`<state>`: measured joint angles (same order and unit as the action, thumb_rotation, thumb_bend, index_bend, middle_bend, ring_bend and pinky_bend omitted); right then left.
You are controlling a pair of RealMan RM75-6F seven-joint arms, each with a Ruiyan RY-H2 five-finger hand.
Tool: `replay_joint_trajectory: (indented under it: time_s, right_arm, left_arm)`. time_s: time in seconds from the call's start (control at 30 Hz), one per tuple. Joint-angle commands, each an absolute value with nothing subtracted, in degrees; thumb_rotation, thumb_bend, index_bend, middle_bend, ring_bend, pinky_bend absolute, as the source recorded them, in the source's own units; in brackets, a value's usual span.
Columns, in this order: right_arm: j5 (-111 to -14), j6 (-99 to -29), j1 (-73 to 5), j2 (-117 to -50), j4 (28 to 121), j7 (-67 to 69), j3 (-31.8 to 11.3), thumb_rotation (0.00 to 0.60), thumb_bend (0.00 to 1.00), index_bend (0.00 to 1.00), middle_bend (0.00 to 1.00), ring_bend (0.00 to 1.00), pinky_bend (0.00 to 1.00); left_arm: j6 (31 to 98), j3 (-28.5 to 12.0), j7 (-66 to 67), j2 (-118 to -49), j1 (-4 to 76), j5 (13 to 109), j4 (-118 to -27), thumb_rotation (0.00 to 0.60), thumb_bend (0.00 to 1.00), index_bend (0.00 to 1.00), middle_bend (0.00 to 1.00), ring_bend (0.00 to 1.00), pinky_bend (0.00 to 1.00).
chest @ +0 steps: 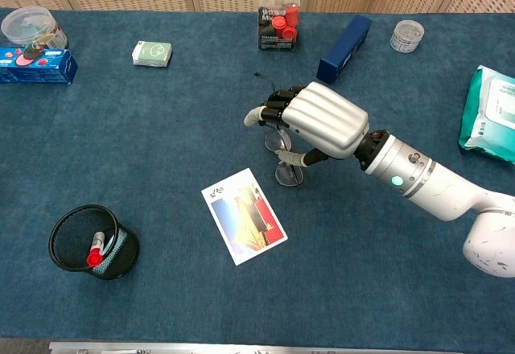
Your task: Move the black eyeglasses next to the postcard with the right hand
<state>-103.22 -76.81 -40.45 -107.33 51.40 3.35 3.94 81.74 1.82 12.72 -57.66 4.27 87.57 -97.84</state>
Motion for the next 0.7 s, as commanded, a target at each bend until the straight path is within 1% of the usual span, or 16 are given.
replay_joint_trajectory:
  time_s: [0.03, 0.23, 0.4, 0.6, 0.7]
  right_arm:
    - [-104.0, -77.25, -40.33, -105.55, 54.69, 2.47, 4.5, 0.6, 0.21, 0.3, 0.4, 0.31, 0.44]
    - [-105.19, -79.03, -39.91, -102.84, 60.84, 1.41, 4.59, 0.6, 0.21, 0.3, 0.39, 0.29, 0.44]
    - [-104.97, -79.9, -39.66, -101.06, 64.95, 1.83, 3.65, 0.6, 0.21, 0.3, 0.33, 0.23, 0.44]
    - [-102.82, -78.74, -39.29, -99.72, 67.87, 1.25, 1.88, 0.6, 0.21, 0.29, 0.25, 0.17, 0.33]
    - [-100.9, -77.22, -39.06, -99.07, 69.36, 0.81, 0.89, 0.6, 0.21, 0.24, 0.21, 0.14, 0.28]
  left_arm:
    - [81.69, 1.83, 12.81, -57.72, 4.29, 87.53, -97.82, 0.6, 0.0, 0.56, 0.46, 0.38, 0.46]
    - [81.61, 1.83, 12.94, -57.78, 4.33, 87.47, -97.81, 0.6, 0.0, 0.56, 0.46, 0.38, 0.46]
    - [81.43, 1.9, 13.12, -57.84, 4.38, 87.44, -97.79, 0.6, 0.0, 0.56, 0.46, 0.38, 0.46]
    - [81.29, 1.95, 13.27, -57.88, 4.42, 87.4, -97.84, 0.6, 0.0, 0.56, 0.46, 0.38, 0.46]
    - [81.24, 1.98, 13.22, -57.87, 4.44, 87.39, -97.84, 0.6, 0.0, 0.56, 0.46, 0.38, 0.46]
